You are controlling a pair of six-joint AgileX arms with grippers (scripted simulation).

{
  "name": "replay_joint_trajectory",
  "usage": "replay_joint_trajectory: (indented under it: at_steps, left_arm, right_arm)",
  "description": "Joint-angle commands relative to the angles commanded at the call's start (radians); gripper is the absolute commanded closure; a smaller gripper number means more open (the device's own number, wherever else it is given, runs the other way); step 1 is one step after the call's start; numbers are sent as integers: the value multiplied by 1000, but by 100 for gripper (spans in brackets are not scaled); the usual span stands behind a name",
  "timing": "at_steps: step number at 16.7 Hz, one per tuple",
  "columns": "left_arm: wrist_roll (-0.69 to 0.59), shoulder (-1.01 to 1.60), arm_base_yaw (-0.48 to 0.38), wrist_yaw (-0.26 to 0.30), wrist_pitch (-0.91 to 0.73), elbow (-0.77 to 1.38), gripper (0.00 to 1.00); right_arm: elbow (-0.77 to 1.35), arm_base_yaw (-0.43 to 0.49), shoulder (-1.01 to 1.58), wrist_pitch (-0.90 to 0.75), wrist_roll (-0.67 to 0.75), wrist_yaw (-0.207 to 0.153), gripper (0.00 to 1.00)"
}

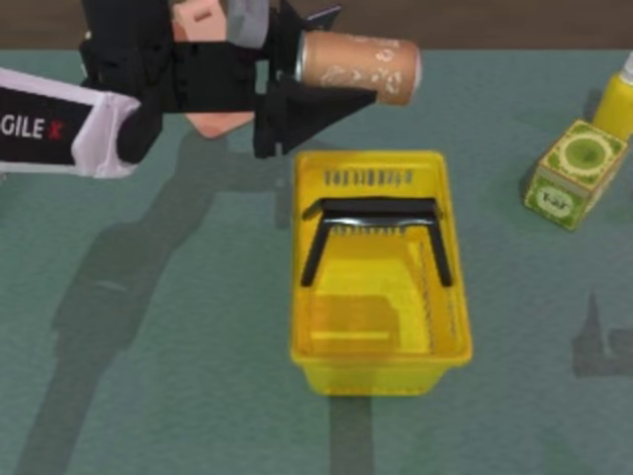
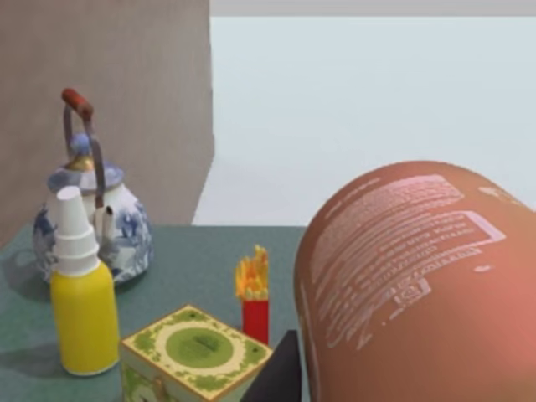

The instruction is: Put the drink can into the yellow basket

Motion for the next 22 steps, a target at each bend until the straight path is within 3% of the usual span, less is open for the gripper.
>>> replay_joint_trajectory:
  at_steps: [9,14,22]
  left_arm:
    - [-7,238,19,3,304,-56,100]
    - [-7,256,20,3,325,-61,100]
    - [-7,256,20,3,325,-61,40]
  right_arm:
    - [0,0,0,0,0,0,0]
    - [0,0,0,0,0,0,0]
    - [0,0,0,0,0,0,0]
